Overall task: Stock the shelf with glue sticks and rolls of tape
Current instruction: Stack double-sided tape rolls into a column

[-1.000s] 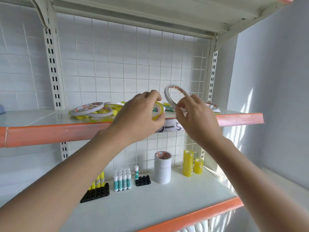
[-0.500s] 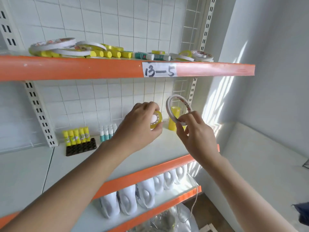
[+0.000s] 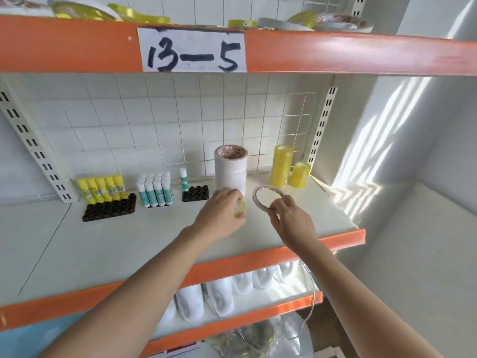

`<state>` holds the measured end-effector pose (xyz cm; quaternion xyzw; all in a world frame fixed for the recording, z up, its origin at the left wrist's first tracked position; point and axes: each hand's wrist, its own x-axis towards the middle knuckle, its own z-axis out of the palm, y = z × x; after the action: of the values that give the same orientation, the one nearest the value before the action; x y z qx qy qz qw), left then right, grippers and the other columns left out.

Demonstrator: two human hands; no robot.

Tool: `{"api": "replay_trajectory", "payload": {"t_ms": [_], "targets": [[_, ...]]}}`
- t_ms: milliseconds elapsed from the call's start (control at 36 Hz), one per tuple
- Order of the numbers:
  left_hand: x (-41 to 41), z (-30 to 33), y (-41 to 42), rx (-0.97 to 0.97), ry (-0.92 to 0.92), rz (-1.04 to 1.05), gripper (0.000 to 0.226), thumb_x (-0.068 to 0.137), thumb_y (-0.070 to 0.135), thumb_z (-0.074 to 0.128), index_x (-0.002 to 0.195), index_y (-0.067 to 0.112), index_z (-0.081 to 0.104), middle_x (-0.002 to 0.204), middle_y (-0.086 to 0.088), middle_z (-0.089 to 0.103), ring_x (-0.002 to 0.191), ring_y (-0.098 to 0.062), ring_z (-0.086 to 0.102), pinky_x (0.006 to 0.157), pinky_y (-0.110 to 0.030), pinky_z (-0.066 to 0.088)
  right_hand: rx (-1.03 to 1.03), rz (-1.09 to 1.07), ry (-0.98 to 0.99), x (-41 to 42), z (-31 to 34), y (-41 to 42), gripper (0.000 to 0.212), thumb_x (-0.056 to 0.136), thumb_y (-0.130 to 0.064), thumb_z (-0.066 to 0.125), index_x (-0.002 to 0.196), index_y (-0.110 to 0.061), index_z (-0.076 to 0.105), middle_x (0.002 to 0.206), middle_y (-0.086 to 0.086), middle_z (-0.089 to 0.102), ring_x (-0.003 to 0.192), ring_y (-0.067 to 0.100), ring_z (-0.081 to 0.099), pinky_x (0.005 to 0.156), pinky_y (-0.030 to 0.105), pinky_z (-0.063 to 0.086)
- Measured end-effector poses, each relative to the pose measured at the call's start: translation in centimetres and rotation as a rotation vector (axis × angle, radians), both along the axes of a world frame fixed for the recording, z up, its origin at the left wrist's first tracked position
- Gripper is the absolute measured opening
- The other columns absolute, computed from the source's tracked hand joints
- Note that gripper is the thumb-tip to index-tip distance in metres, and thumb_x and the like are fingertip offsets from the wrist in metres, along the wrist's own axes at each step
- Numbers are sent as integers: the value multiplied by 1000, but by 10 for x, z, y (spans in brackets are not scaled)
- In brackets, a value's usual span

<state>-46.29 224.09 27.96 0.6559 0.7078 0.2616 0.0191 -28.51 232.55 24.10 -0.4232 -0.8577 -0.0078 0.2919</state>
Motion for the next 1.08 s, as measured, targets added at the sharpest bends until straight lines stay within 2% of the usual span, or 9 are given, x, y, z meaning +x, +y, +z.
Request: {"api": "replay_trajectory", "payload": {"t_ms": [111, 222, 333, 389, 500, 556, 639, 694, 1083], "targets": [[6, -25, 18, -45, -36, 66, 32, 86, 21, 61, 116, 11, 56, 119, -4, 56, 113, -25, 46, 89, -32, 39, -141, 73, -54, 2, -17, 34, 18, 94, -21, 60, 99, -5, 65, 108, 14, 55, 86, 37, 61, 61, 40, 49], [9, -47, 29, -94, -29, 98, 31, 89, 20, 58, 118, 11, 54, 120, -6, 54, 113, -27, 45, 90, -37, 41, -195, 102, -75, -3, -30, 59, 20, 95, -21, 59, 101, -3, 65, 108, 16, 51, 91, 36, 58, 67, 38, 45], [11, -66, 40, -62, -36, 147, 29, 87, 19, 58, 114, 10, 56, 117, -7, 52, 113, -26, 45, 87, -37, 43, -228, 88, -94, -13, -38, 76, 21, 97, -22, 54, 104, -4, 64, 112, 15, 49, 95, 34, 55, 72, 38, 45], [14, -75, 41, -45, -39, 158, 28, 84, 17, 61, 111, 10, 59, 113, -8, 54, 110, -28, 47, 85, -37, 44, -227, 80, -89, -18, -41, 82, 20, 96, -20, 54, 104, -4, 64, 112, 15, 49, 95, 35, 55, 71, 38, 46], [17, -93, 41, 47, -48, 137, 22, 72, 10, 66, 93, 7, 62, 96, -10, 59, 90, -35, 57, 74, -43, 52, -210, 67, -76, -28, -48, 89, 16, 89, -8, 58, 104, -6, 64, 104, 16, 53, 89, 37, 56, 65, 39, 46], [18, -96, 40, 84, -90, 143, 25, 72, 8, 68, 96, 7, 62, 101, -11, 59, 93, -35, 57, 77, -43, 53, -171, 36, -91, -33, -51, 91, 14, 81, -1, 64, 93, -9, 64, 93, 14, 56, 80, 37, 58, 59, 36, 43], [17, -98, 40, 120, -154, 176, 33, 74, 7, 71, 105, 8, 61, 112, -10, 56, 100, -33, 54, 82, -39, 49, -115, -18, -108, -41, -54, 92, 26, 64, 4, 77, 76, -14, 61, 76, 9, 56, 64, 33, 57, 52, 29, 31], [15, -100, 40, 132, -174, 198, 34, 75, 9, 73, 106, 9, 60, 111, -9, 54, 100, -31, 53, 81, -37, 47, -76, -47, -104, -45, -55, 92, 31, 58, 3, 82, 71, -14, 59, 71, 8, 55, 59, 31, 55, 50, 28, 29], [13, -107, 45, 144, -168, 237, 23, 78, 18, 73, 95, 12, 58, 102, -3, 53, 94, -25, 54, 77, -32, 43, -37, -155, -170, -53, -60, 104, 39, 40, 6, 87, 64, -10, 61, 67, 9, 55, 53, 30, 54, 42, 29, 37]]}}
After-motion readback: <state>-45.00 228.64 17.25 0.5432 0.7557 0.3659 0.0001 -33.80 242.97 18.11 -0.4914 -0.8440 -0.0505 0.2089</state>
